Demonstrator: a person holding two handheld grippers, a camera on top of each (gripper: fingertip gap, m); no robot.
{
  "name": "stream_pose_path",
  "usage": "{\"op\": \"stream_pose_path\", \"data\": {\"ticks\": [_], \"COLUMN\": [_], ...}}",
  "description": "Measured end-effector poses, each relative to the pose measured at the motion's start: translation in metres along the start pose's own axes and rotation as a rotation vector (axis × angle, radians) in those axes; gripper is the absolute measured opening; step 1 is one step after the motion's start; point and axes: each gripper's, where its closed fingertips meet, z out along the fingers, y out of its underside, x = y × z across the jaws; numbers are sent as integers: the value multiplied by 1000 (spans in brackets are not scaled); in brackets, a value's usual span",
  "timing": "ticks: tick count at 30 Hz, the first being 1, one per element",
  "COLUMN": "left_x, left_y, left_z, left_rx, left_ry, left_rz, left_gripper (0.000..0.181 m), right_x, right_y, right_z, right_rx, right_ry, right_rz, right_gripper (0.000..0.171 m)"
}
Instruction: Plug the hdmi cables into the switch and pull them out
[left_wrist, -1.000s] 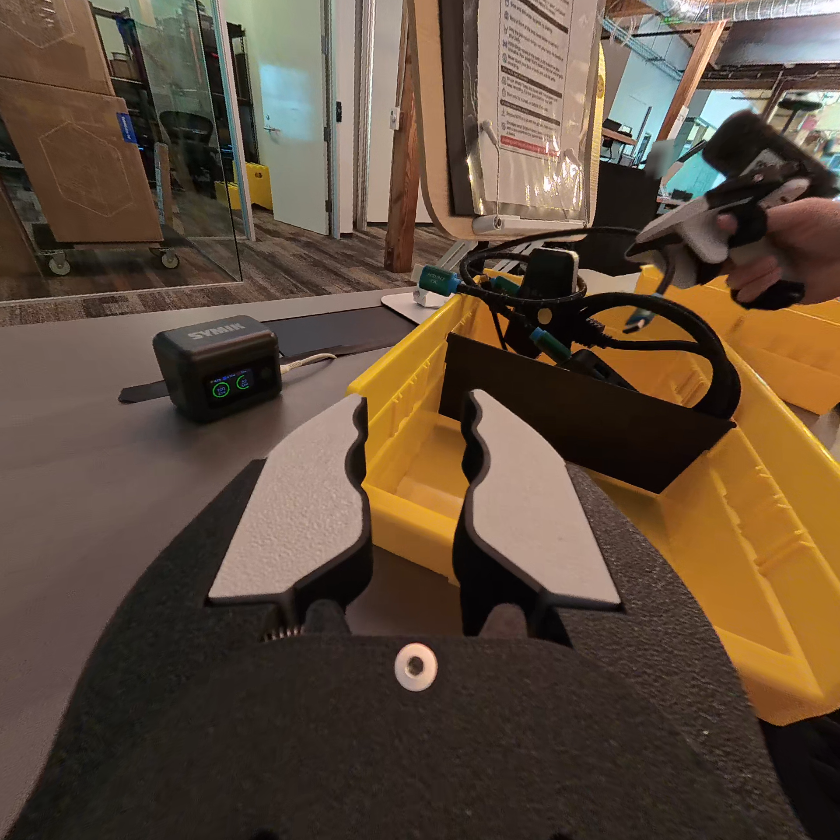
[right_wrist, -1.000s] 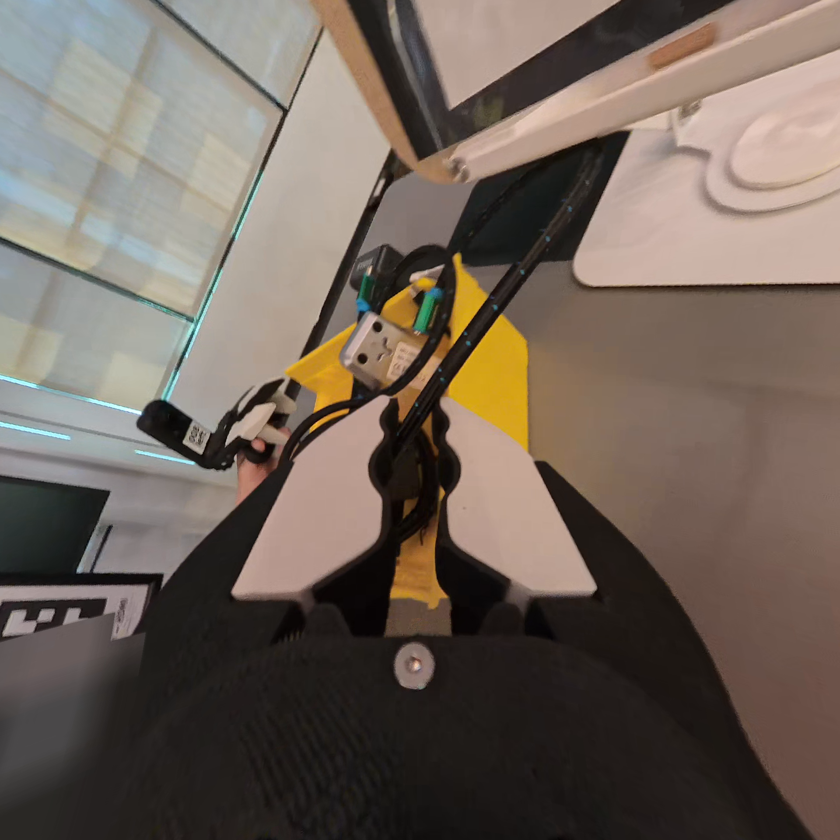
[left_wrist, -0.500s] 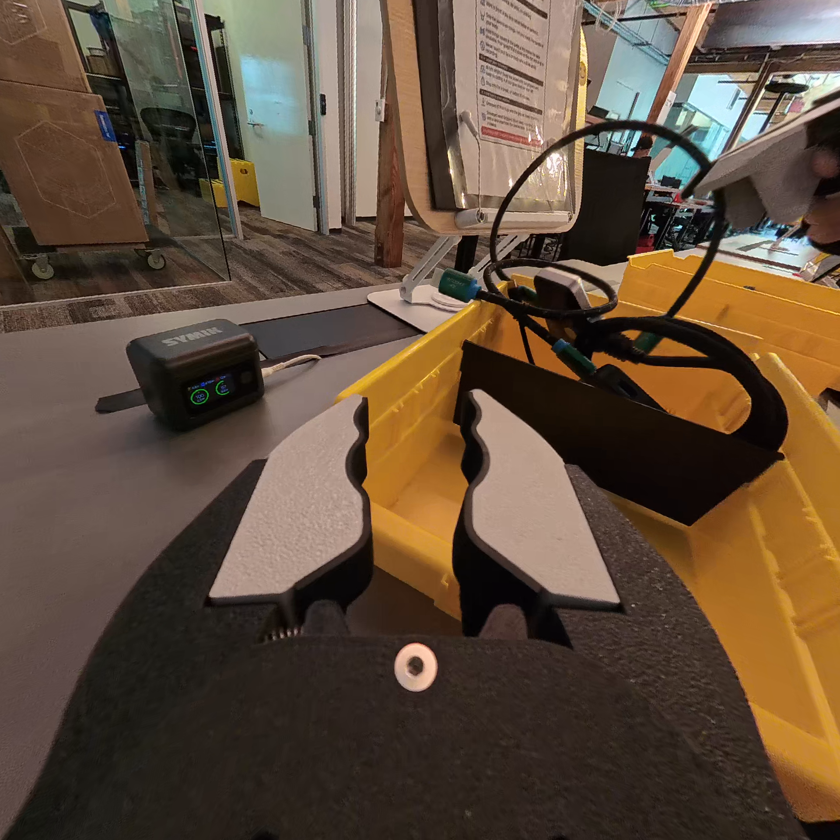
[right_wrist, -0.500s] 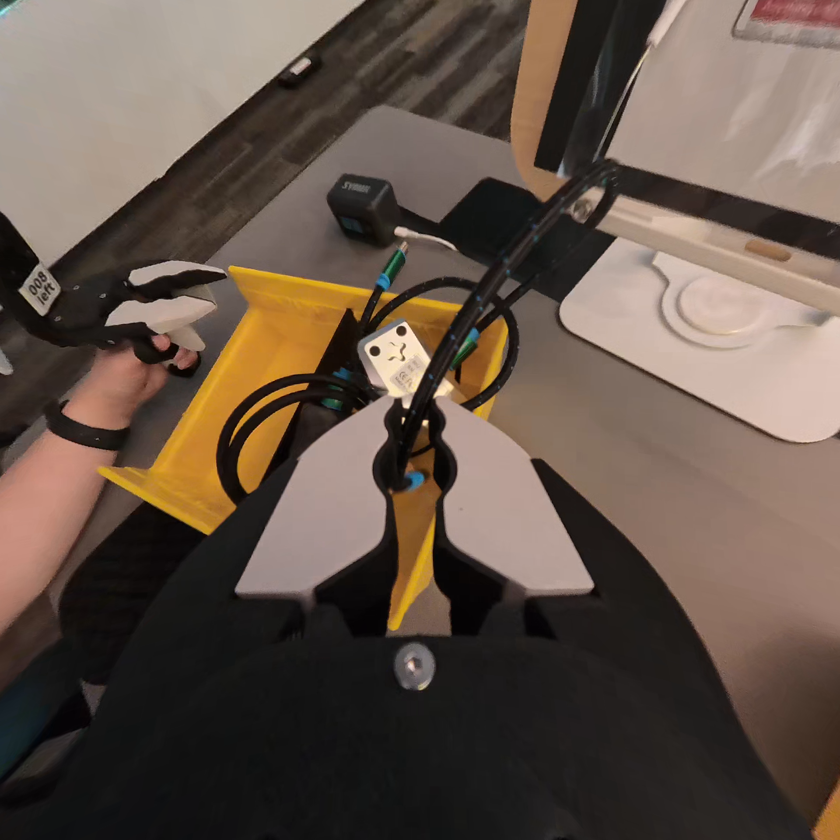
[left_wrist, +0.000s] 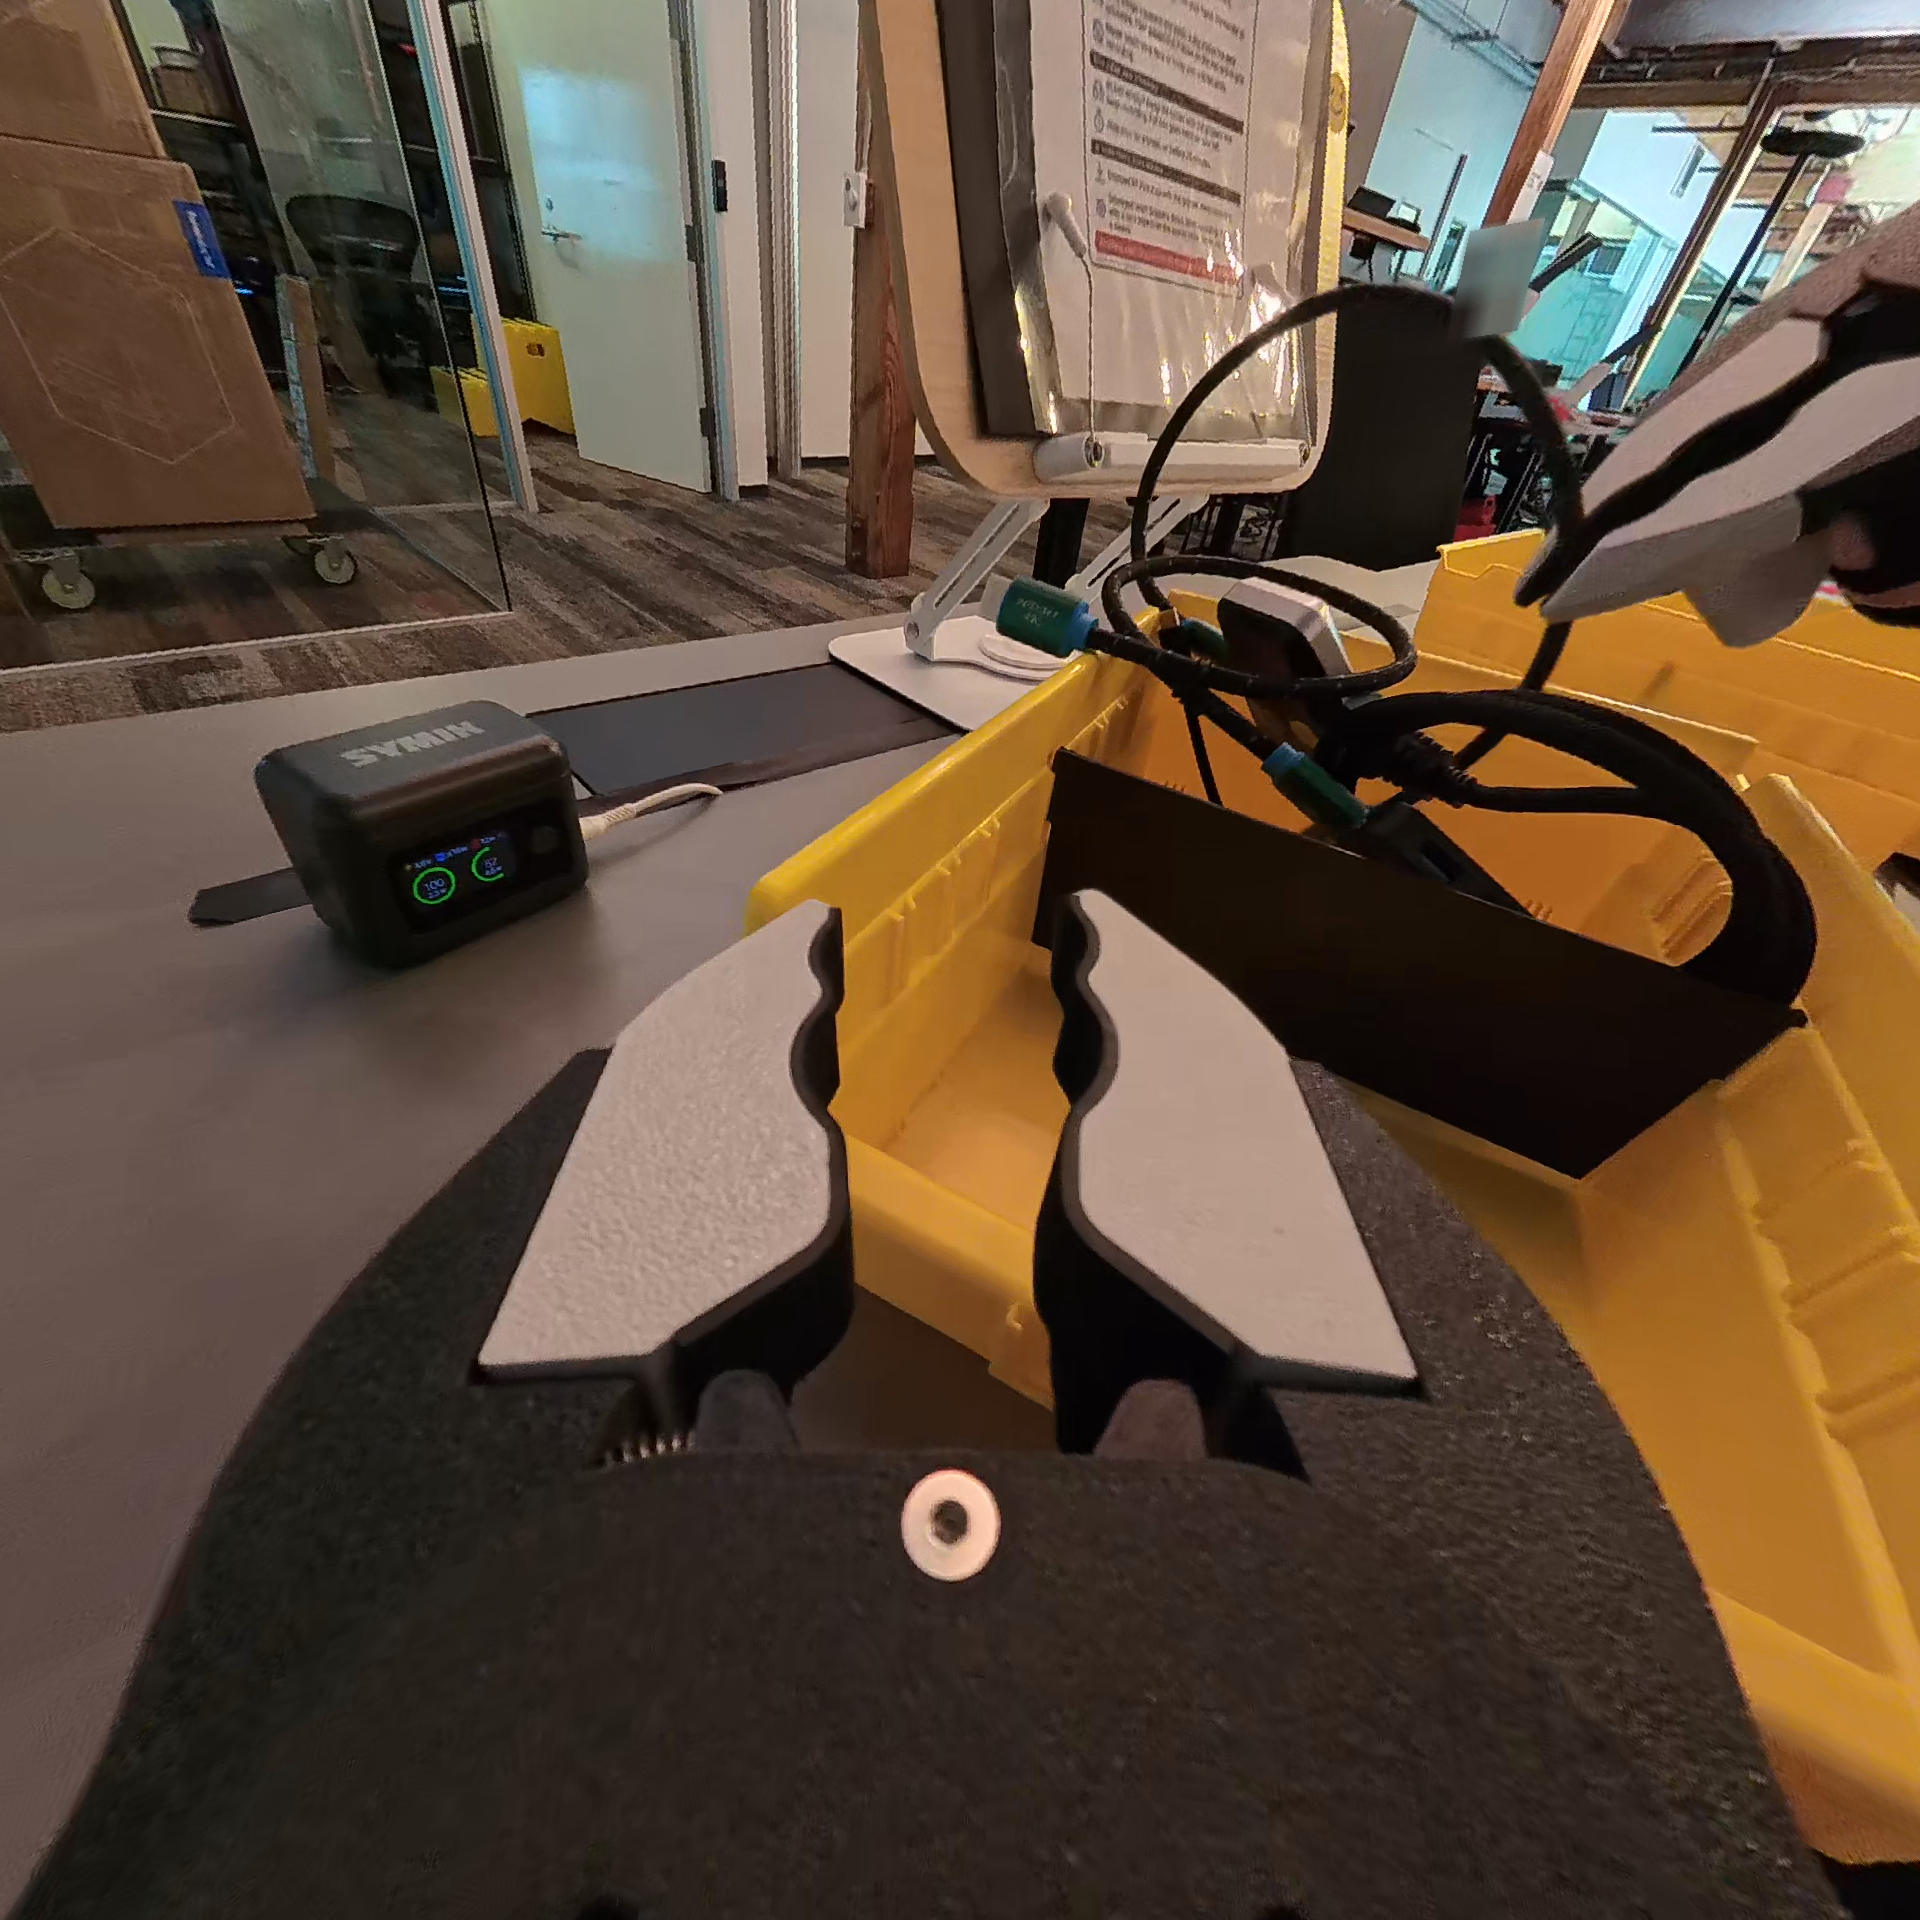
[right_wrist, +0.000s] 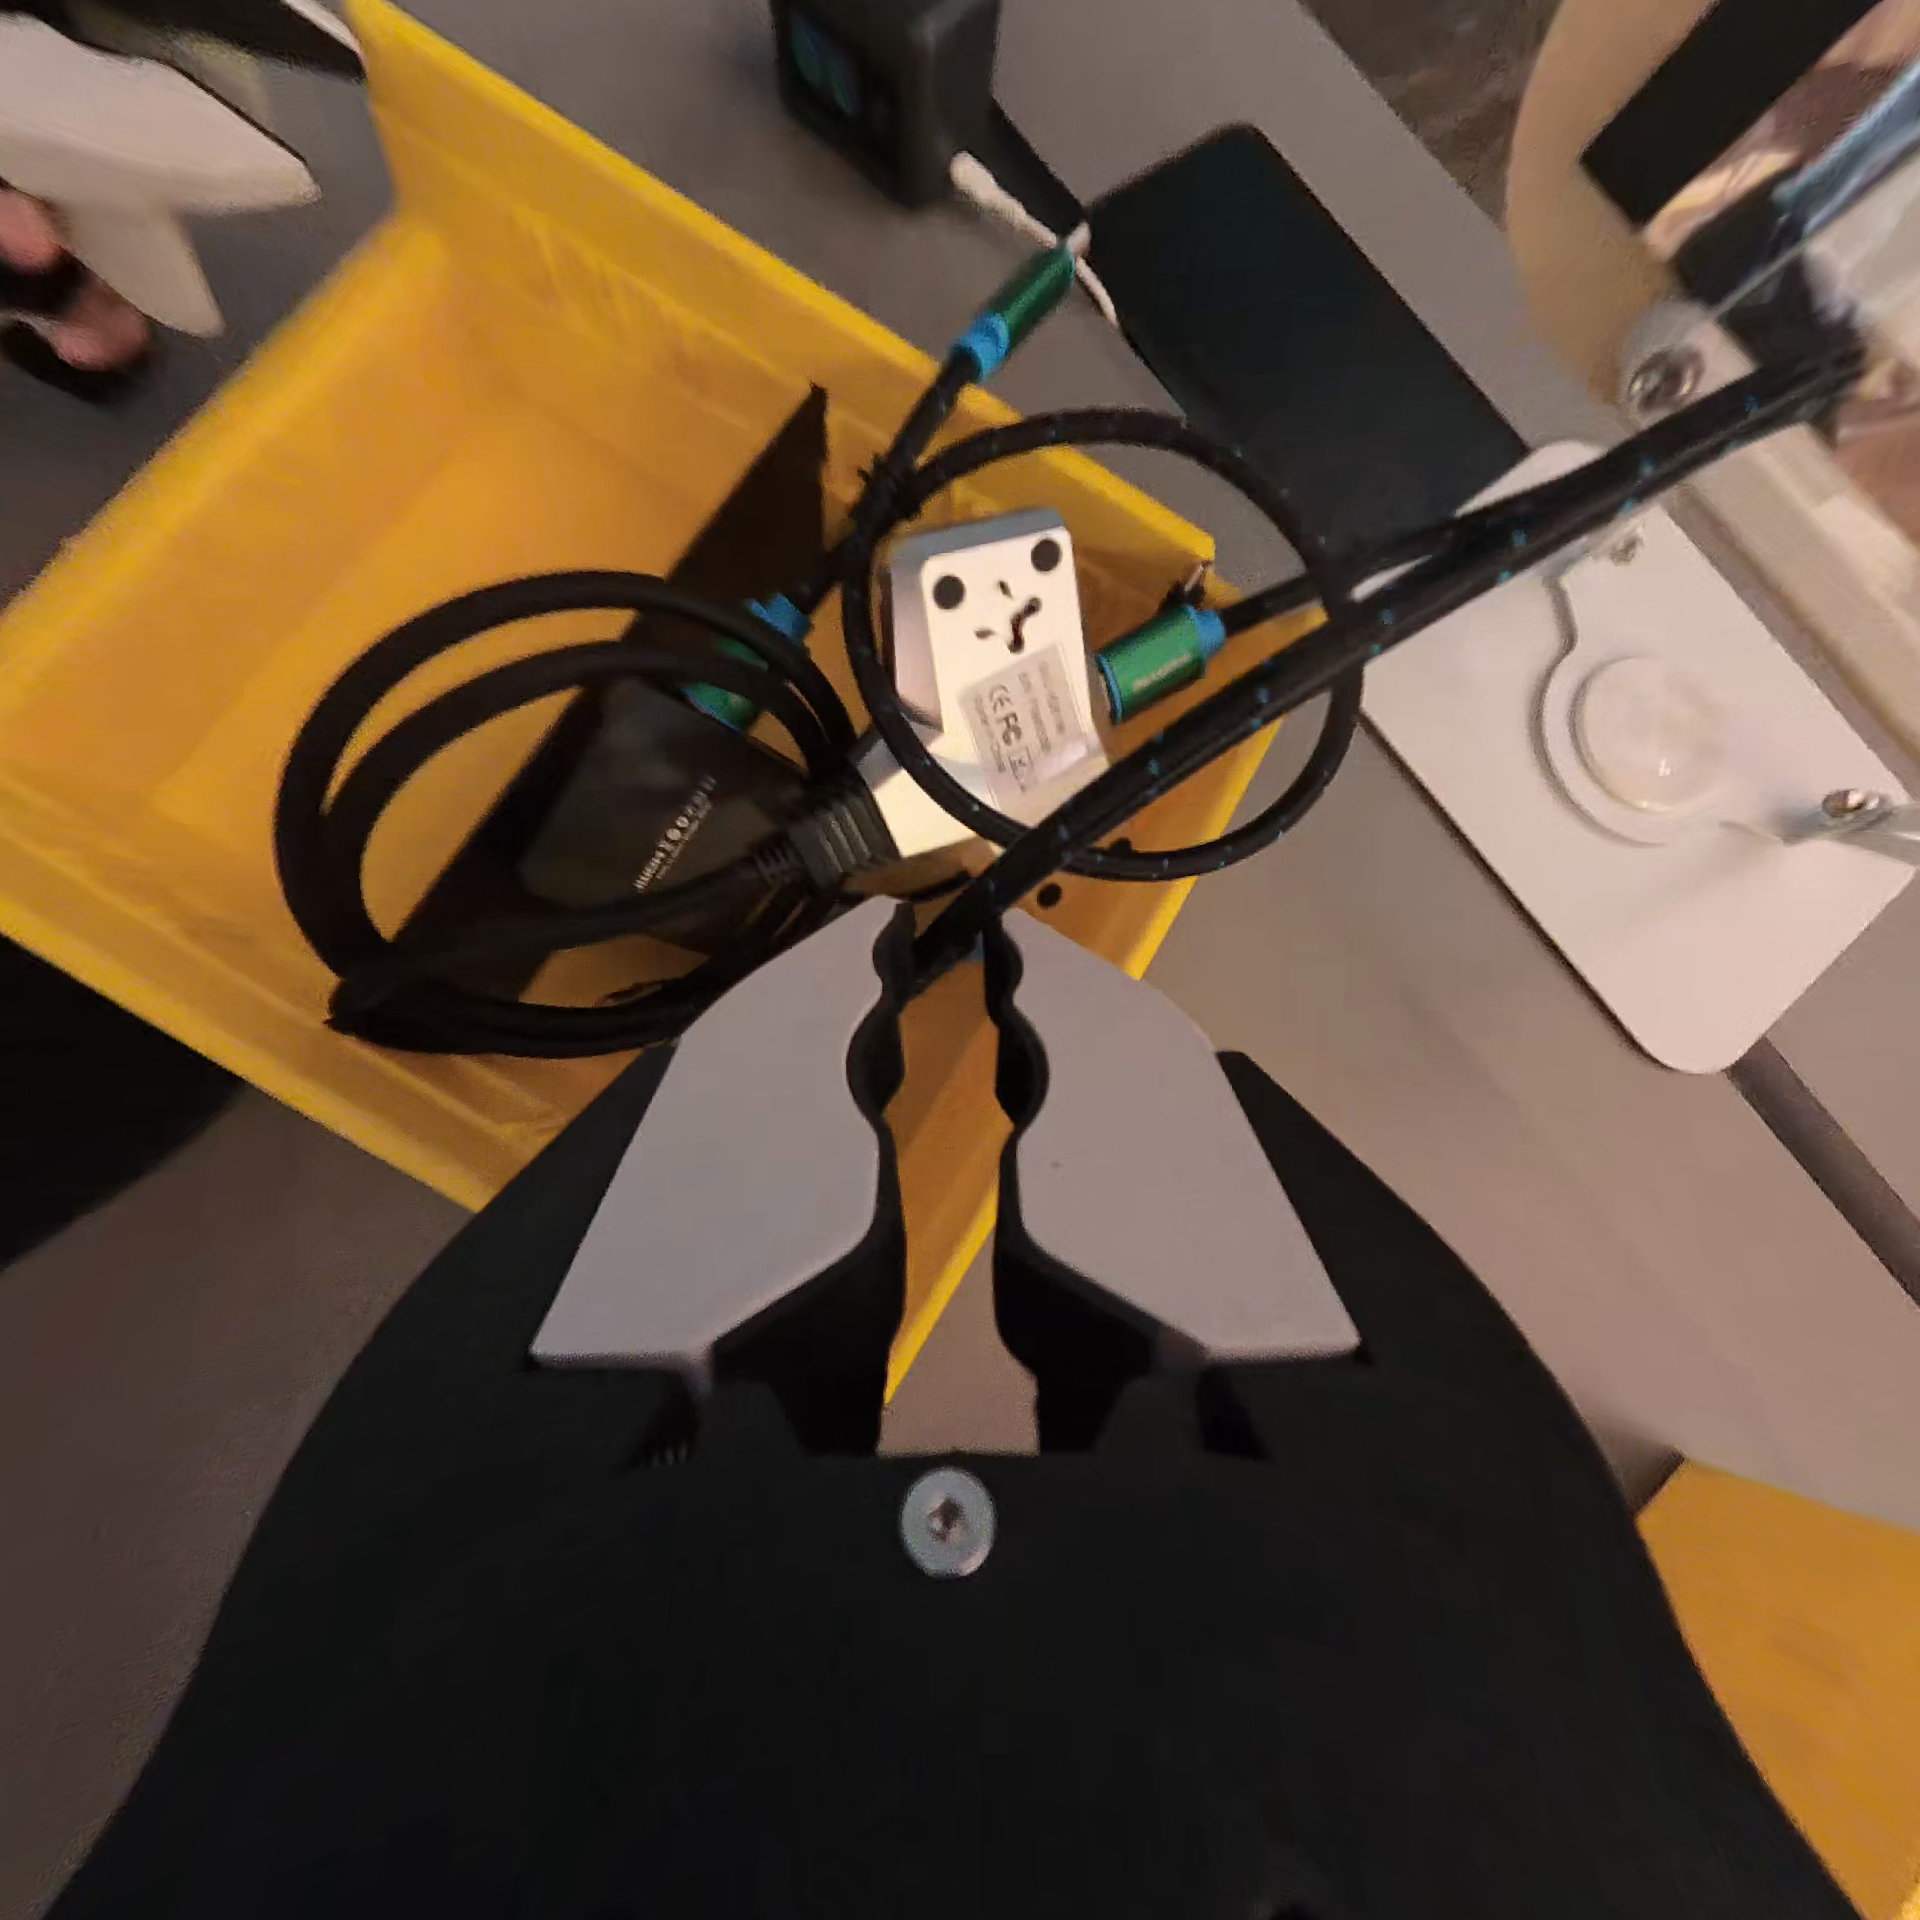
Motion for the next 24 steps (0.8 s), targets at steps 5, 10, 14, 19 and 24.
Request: {"op": "stream_pose_path", "data": {"ticks": [5,10,14,19,24], "left_x": [1,-3,-2,-11,-19], "left_y": [1,1,0,-16,-7], "left_z": [1,0,1,0,20], "left_rx": [-1,6,6,-65,-379], "left_ry": [-3,-12,-1,-98,-114], "left_rz": [5,-10,-20,99,287], "left_gripper": [39,40,41,52,69], "right_x": [4,7,-1,1,-3], "right_y": [16,22,26,27,25], "right_z": [9,8,11,17,3], "right_rx": [-54,-48,-83,-127,-51], "right_ry": [-32,3,30,115,13], "right_rz": [57,-38,-163,-237,-138], "right_gripper": [16,17,1,2,2]}}
